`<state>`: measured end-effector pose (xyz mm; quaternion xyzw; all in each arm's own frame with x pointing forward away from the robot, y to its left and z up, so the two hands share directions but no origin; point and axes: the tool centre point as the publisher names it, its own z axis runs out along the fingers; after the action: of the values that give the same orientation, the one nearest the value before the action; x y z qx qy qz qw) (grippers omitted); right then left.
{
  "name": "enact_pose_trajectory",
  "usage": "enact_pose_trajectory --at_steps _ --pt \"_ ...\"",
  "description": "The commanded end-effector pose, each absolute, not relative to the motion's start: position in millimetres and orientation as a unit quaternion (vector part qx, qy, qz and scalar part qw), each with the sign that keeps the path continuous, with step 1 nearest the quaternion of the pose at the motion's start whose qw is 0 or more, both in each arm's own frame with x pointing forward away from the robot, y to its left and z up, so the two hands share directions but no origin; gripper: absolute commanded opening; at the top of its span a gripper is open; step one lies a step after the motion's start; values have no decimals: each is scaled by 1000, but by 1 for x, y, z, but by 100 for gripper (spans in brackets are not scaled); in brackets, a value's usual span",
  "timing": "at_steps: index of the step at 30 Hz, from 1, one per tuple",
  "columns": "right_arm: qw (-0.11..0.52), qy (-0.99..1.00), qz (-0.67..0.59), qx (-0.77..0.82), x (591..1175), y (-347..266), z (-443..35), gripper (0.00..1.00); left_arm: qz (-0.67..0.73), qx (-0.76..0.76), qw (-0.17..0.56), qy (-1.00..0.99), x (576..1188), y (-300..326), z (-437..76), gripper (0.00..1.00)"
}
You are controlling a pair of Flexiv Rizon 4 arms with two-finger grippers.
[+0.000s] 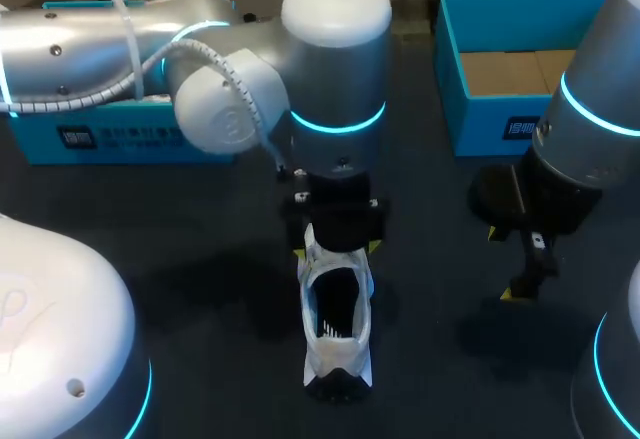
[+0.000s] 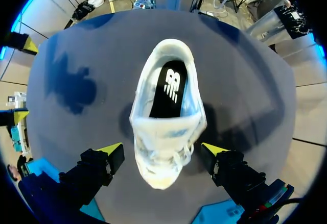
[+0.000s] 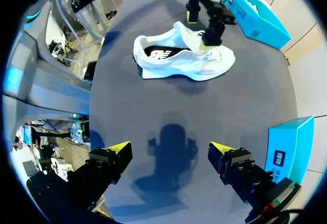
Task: Take the shoe out of the shoebox, open the shoe tongue, remove and reinsert the insole, then place the shoe into the shoebox
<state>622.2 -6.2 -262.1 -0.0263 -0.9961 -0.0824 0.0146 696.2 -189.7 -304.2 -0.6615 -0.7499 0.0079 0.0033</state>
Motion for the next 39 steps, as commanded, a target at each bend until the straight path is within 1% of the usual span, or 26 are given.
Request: enact_pose_trajectory --at_steps 1,3,4,5,7,8,10,12,16,18,20,32,39 --pt "14 -996 -82 -26 622 -6 -264 100 8 -663 4 -749 704 -182 -289 100" --pt "14 -996 -82 -26 622 -6 -264 100 7 -662 5 -749 708 -181 -286 100" --pt "14 -996 -82 -26 622 -6 -264 100 10 -662 10 -749 710 -180 -285 98" --pt "14 -996 -82 -26 622 -6 -264 100 11 -661 10 -750 711 -179 -285 93" --pt "14 -996 -82 -26 622 -6 -264 100 20 -663 16 -748 712 -177 -283 73" --pt "14 -996 -82 -26 622 -6 -264 100 21 -663 16 -748 712 -176 -282 56" --pt "14 -996 -82 -26 622 -6 -264 100 32 -668 20 -744 706 -174 -281 41" --pt "14 -996 -82 -26 622 -6 -264 100 29 -669 19 -742 702 -173 -282 34" --pt "14 -996 -82 -26 622 -6 -264 100 29 -672 22 -740 697 -176 -287 34" --pt "14 -996 -82 -26 622 -6 -264 100 32 -674 26 -738 695 -177 -291 32" --pt "14 -996 -82 -26 622 -6 -264 100 32 -675 26 -737 692 -178 -294 27" --pt "14 -996 -82 -26 622 -6 -264 100 50 -681 46 -729 668 -179 -319 28" --pt "14 -996 -82 -26 622 -6 -264 100 59 -684 56 -725 658 -182 -329 26"
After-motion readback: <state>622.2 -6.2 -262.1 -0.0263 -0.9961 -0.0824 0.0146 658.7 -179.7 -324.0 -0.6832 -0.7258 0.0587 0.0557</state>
